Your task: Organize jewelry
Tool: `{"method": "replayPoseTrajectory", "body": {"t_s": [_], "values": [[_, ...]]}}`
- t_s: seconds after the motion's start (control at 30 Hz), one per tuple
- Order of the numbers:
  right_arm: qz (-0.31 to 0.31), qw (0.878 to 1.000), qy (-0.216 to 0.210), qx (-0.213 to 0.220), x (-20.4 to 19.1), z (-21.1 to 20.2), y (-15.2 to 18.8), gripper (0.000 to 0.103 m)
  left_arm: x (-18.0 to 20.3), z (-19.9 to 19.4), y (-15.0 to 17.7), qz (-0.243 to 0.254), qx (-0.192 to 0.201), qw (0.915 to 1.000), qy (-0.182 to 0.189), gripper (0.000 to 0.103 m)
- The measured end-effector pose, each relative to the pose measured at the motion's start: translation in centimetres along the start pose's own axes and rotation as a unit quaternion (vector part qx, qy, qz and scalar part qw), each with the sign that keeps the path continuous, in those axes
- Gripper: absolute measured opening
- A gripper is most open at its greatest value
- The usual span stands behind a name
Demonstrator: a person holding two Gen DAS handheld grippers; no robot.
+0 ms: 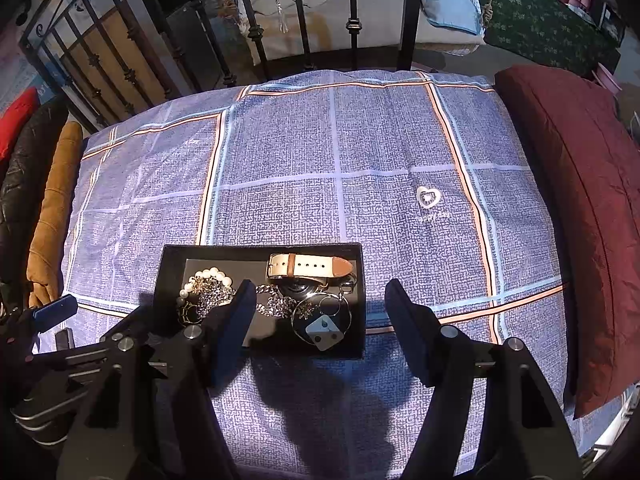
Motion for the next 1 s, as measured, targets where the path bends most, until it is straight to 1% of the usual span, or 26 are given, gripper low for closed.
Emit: {"method": "replayPoseTrajectory", "body": {"t_s": [1.0], "values": [[-0.001,1.0,0.003,0.003,-0.3,0.01,0.0,0.067,-0.23,0.15,0.12,-0.008,-0.003,1.0,0.004,0.094]]}}
Point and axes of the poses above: each gripper's, at about its wrist camera, not at the fingertips, and z roughly the way its jaws point, x to its right, y to its underside, the point moved 1 cm from there along z, roughly the way its jaws point, and after that the axes turned 10 degrees about x, right-handed, at the moved point
